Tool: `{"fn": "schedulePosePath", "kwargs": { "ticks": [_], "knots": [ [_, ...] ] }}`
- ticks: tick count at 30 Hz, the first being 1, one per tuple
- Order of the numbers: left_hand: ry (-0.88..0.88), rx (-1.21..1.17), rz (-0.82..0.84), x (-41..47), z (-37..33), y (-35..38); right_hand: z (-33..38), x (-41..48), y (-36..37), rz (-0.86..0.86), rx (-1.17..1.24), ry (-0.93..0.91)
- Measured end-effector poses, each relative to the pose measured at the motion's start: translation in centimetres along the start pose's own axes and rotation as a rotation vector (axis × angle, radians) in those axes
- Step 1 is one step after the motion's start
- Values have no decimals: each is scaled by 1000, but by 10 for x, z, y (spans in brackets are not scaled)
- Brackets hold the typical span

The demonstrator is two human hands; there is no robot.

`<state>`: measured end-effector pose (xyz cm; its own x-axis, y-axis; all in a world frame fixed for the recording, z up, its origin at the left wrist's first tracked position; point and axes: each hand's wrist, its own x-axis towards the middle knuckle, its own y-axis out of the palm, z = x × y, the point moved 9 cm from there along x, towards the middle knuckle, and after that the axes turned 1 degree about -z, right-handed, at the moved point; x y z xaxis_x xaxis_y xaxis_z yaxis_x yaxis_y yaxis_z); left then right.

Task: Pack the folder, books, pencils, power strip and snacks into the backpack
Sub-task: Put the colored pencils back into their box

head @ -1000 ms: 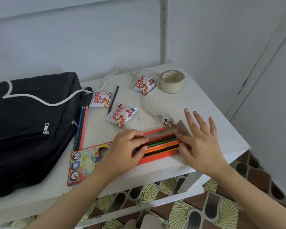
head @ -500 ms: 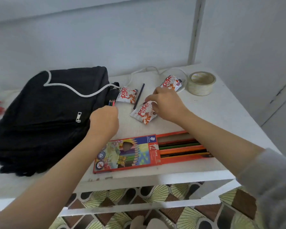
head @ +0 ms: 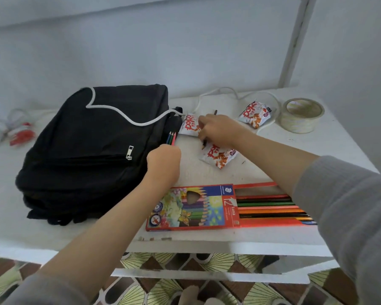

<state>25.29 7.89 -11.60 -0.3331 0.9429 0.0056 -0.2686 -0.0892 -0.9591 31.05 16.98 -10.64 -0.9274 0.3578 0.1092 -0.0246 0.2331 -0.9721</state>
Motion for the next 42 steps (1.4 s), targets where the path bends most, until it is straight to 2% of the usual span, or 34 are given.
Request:
{"fn": "schedulePosePath", "kwargs": {
  "ticks": [3,5,9,11,14,19,22,25,29,33,36,39,42],
  "knots": [
    [-5,-70,14,2,0,-1,1,-2,-2,-57,2,-30],
    [-29,-174,-5,4,2,-6,-5,-8,-9,-167,82,22],
    [-38,-469,-172,3,9,-29,-30,-45,-47,-470,430,263],
    [-10,-704,-242,2,8,-44,-44,-76,-66,-646,581,394],
    [40,-1071,-233,-5,-6,-60,-58,-125,-80,-831,759,565],
    [165,-1405,-166,-22,-47,-75,-62,-204,-84,-1009,873,785],
    [271,-1421,-184,-33,-72,-76,-56,-244,-72,-1031,990,946],
    [346,-1375,-161,-39,-94,-68,-47,-275,-61,-1030,985,1046],
    [481,-1139,-161,-45,-117,-63,-39,-297,-41,-1003,978,1140],
    [527,-977,-164,-46,-130,-62,-34,-307,-27,-948,970,1201],
    [556,-907,-131,-49,-138,-54,-24,-301,-23,-780,925,1148],
    [568,-865,-138,-51,-140,-49,-12,-295,-17,-574,777,1085],
    [568,-853,-144,-52,-140,-46,-8,-299,-11,-507,697,1090]
  ]
}}
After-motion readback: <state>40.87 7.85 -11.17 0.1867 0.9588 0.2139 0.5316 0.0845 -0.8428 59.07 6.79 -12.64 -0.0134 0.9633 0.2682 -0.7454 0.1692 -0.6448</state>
